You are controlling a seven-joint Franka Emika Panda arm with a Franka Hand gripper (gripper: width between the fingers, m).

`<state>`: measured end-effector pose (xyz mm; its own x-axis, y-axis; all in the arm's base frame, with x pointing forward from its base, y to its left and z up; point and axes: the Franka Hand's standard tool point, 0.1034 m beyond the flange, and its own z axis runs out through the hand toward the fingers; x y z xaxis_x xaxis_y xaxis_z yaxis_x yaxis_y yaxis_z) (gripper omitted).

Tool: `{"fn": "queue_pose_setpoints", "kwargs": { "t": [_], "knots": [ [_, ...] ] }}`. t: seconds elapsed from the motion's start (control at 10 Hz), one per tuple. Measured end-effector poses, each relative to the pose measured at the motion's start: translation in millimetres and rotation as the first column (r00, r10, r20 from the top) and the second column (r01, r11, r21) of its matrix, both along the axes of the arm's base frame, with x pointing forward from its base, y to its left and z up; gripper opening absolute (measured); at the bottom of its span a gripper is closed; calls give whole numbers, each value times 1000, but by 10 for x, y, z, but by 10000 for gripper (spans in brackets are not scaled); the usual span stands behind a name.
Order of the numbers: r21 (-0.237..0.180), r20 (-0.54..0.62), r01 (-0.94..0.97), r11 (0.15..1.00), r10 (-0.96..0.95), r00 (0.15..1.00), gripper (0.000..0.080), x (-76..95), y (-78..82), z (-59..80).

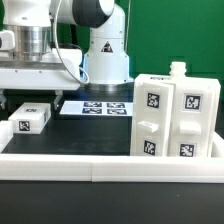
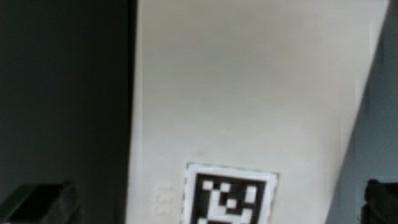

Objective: Assemble cabinet

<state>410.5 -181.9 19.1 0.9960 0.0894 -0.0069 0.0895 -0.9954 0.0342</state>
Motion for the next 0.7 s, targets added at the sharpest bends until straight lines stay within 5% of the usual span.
{"fn": "queue_pose_setpoints", "kwargs": {
  "t": [0.3,0.4,0.7],
  "knots": [
    [-5,-5,-5,1000,5,1000,797,-30,3,-84],
    [-5,-5,-8,1000,8,1000,663,-24,13,-82],
    [-6,-5,-8,1000,8,1000,560,-23,13,-82]
  ]
}}
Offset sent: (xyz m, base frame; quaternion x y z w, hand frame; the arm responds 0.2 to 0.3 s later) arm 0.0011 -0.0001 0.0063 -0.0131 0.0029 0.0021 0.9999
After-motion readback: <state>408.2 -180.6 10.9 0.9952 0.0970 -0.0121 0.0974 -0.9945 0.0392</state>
